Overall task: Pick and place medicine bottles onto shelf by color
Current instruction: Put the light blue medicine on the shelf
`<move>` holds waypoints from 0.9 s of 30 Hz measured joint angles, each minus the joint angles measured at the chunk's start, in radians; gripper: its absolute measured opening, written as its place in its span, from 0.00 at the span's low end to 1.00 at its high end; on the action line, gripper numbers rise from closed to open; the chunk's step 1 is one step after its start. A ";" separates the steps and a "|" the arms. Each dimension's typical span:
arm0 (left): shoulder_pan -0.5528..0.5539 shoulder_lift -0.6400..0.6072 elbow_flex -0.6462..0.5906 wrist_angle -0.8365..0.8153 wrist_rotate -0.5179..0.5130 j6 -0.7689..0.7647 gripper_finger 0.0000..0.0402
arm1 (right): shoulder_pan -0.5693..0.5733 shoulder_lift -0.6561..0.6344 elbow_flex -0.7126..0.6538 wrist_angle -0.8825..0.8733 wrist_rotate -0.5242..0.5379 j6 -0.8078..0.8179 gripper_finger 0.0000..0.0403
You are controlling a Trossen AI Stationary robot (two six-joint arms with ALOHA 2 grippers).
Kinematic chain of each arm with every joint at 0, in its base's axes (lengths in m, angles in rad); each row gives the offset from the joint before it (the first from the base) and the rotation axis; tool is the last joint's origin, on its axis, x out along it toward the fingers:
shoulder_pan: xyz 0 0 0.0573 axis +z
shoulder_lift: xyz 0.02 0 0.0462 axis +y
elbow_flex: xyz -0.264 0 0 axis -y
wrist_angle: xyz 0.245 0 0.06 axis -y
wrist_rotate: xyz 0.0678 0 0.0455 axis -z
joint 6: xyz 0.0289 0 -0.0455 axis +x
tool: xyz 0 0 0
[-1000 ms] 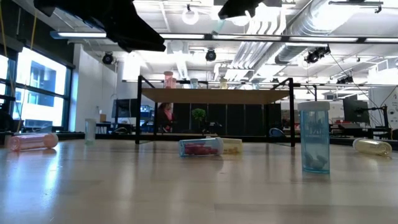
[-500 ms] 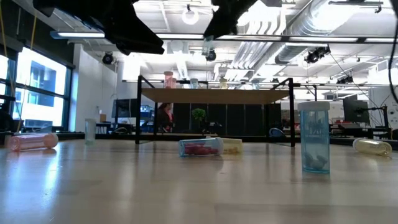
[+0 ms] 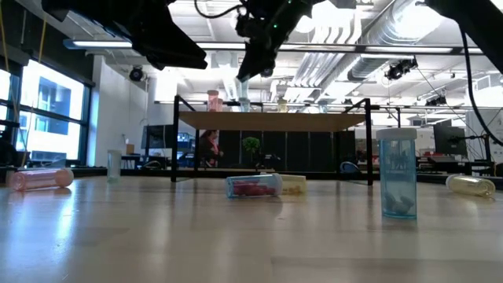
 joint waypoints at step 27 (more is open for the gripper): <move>0.000 0.000 0.000 0.001 0.000 0.026 0.51 | -0.050 0.067 0.001 0.011 -0.093 0.026 0.25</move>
